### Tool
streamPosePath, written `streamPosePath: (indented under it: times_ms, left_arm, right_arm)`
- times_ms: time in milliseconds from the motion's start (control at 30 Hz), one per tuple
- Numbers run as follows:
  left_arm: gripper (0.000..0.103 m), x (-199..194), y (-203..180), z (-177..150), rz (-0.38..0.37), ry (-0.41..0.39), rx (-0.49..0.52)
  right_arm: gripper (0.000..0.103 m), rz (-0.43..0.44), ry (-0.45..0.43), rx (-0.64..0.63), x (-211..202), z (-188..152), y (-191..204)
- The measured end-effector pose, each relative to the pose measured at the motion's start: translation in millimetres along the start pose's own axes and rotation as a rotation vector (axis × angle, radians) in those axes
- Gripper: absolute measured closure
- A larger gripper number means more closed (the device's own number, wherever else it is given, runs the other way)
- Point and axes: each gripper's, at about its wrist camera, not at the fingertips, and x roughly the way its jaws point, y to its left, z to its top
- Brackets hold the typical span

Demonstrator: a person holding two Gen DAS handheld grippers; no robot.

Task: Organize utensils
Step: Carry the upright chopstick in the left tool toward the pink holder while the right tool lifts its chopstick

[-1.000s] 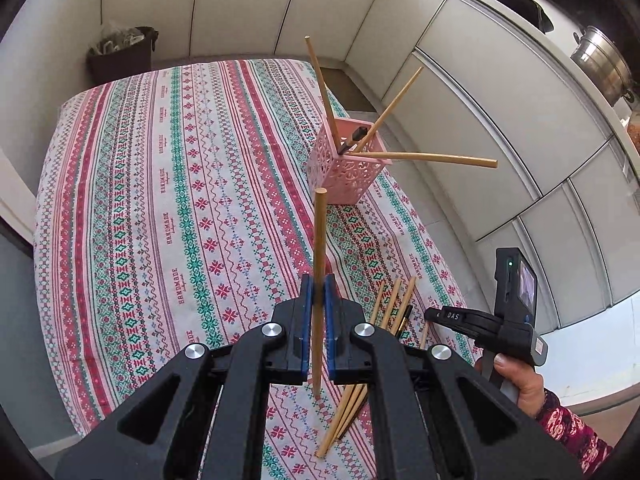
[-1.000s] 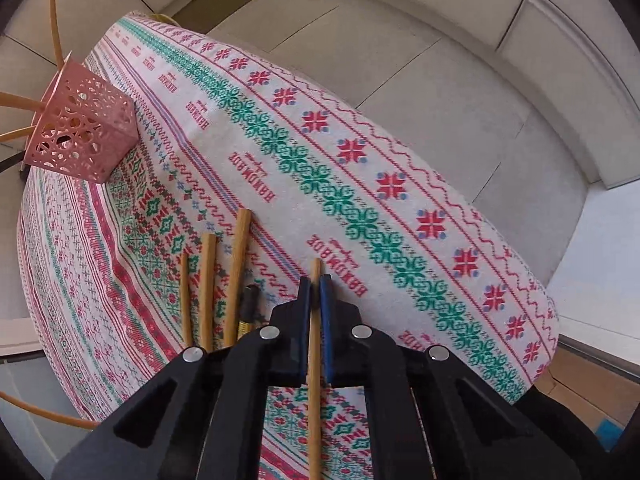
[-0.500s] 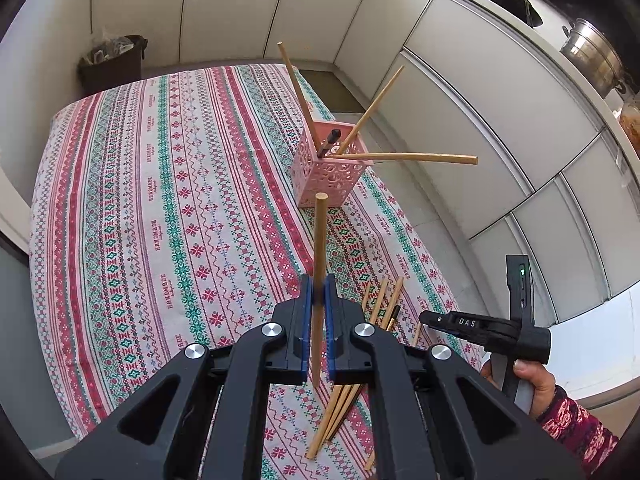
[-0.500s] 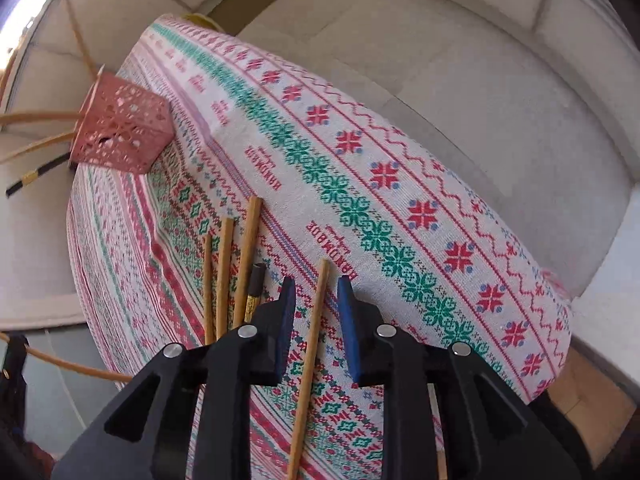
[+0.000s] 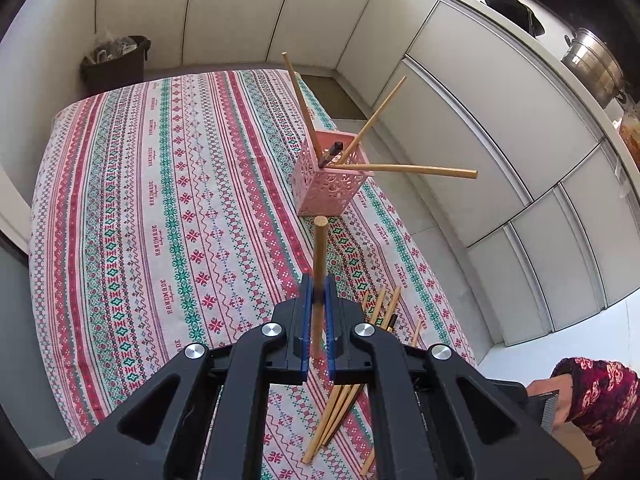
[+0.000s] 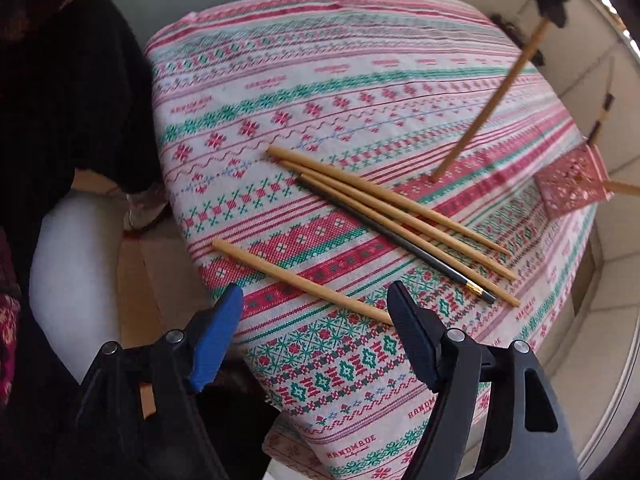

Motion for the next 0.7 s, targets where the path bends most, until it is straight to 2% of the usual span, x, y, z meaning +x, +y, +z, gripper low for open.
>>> streamPosePath:
  times_ms: [200, 267, 367, 400, 467, 500, 567, 700]
  left_arm:
    - [0.098, 2, 5, 5, -0.004, -0.002, -0.017]
    - [0.098, 5, 8, 7, -0.001, 0.001, -0.021]
    - [0.098, 7, 11, 10, 0.0, 0.003, -0.031]
    - [0.098, 8, 12, 11, 0.0, 0.004, -0.032]
    - [0.098, 9, 12, 12, 0.001, 0.003, -0.037]
    - [0.098, 9, 12, 12, 0.0, 0.003, -0.037]
    - [0.098, 10, 11, 13, 0.0, 0.002, -0.037]
    - [0.098, 7, 10, 13, 0.002, -0.004, -0.038]
  right_arm:
    - [0.041, 0.129, 0.135, -0.194, 32, -2, -10]
    - [0.041, 0.166, 0.125, -0.245, 37, -1, -13]
    - [0.043, 0.202, 0.09, -0.244, 37, 4, -20]
    - [0.046, 0.206, 0.078, -0.236, 37, 4, -23]
    - [0.081, 0.197, 0.069, -0.162, 35, 5, -40]
    - [0.086, 0.218, 0.078, -0.1, 36, 3, -51]
    - [0.092, 0.22, 0.08, -0.055, 34, -4, -56]
    - [0.093, 0.168, 0.055, 0.075, 30, -15, -53]
